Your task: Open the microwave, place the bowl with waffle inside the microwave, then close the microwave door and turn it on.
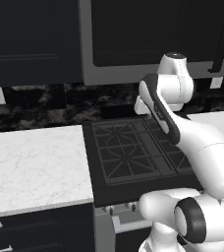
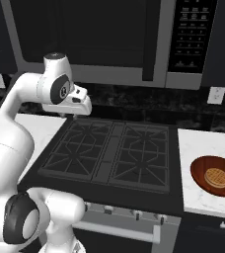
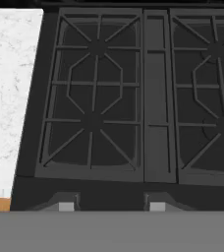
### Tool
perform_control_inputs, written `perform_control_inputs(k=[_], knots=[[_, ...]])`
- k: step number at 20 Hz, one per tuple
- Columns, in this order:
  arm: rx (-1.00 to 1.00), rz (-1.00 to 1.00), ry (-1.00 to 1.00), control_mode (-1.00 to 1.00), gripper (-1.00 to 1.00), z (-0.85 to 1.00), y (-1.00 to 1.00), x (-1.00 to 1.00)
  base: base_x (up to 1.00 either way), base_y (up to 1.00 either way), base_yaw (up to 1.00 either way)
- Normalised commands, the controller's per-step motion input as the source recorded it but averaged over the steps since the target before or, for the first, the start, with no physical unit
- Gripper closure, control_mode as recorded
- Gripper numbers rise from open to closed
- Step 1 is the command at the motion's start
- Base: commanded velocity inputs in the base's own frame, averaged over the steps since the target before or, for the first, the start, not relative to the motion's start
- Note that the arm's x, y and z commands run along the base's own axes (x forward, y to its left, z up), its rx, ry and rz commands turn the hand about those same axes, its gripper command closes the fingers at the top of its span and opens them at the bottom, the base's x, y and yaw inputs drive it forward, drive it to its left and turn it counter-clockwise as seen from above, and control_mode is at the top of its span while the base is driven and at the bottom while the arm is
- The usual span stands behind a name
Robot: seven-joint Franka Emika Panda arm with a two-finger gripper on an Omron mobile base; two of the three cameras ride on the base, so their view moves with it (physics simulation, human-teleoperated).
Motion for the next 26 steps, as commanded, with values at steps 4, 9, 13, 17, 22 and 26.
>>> perform_control_inputs(k=[4, 9, 13, 17, 22, 26], knots=[[0.08, 0.0, -0.09, -1.0, -1.0, 0.04, -0.28, -0.28, 0.0, 0.0, 0.0], [0.04, 0.0, -0.3, -1.0, -1.0, 0.16, -0.8, -0.62, 0.0, 0.0, 0.0], [-0.03, -0.07, -0.21, -1.0, -1.0, 0.18, -0.88, -0.43, 0.0, 0.0, 0.0], [-0.06, -0.14, -0.12, -1.0, -1.0, 0.3, -0.86, -0.12, 0.0, 0.0, 0.0], [-0.02, -0.18, -0.04, -1.0, -1.0, 0.54, -0.74, 0.0, 0.0, 0.0, 0.0], [0.0, -0.15, -0.12, -1.0, -1.0, 0.61, -0.47, 0.01, 0.0, 0.0, 0.0]])
